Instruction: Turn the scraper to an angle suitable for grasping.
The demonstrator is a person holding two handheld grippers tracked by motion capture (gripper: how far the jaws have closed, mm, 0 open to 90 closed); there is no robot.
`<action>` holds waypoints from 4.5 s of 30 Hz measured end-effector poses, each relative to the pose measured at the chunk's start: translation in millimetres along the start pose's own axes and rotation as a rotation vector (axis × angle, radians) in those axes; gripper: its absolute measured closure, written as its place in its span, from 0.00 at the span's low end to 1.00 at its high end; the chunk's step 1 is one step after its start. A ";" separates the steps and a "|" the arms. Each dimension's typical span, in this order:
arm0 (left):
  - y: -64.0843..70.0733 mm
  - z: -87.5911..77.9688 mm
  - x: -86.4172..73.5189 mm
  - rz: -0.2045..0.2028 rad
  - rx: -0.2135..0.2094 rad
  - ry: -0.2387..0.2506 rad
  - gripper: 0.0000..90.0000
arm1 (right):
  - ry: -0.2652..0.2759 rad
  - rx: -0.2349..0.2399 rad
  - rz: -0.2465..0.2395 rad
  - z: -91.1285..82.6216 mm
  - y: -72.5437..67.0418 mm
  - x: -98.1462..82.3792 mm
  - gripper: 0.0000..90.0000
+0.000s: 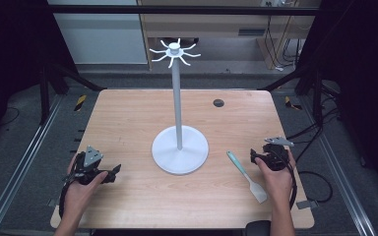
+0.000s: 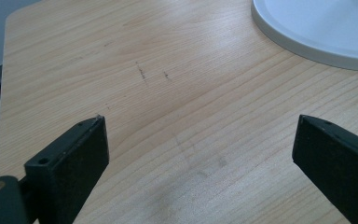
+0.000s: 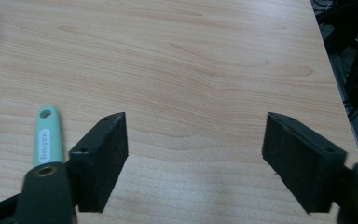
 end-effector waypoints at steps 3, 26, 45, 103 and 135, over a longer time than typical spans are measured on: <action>0.0 0.2 0.0 0.001 0.001 0.000 0.04 | 0.001 0.016 -0.027 0.3 -4.6 1.3 0.39; -1.4 -1.3 -1.6 -0.003 0.010 -0.002 0.04 | -0.080 0.121 -0.145 11.2 -60.9 31.6 0.98; -0.7 -1.0 -0.3 0.000 0.006 -0.001 0.04 | -0.139 0.164 -0.156 14.6 -58.9 17.5 1.00; 3.1 2.4 -0.5 0.020 -0.013 -0.020 0.04 | -0.212 0.329 -0.245 6.3 -95.1 4.8 1.00; -4.1 -3.7 -3.4 -0.017 0.005 -0.003 0.04 | -0.325 0.282 -0.457 -16.1 -102.6 17.8 1.00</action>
Point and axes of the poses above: each handheld gripper's, and its own axes: z roughly forward along the jaws, x roughly out of its top, y roughly to its right, the point moved 4 cm from there along z, roughly forward along the jaws, and after that the axes turned 3 degrees about -y, right-handed, at the moved point
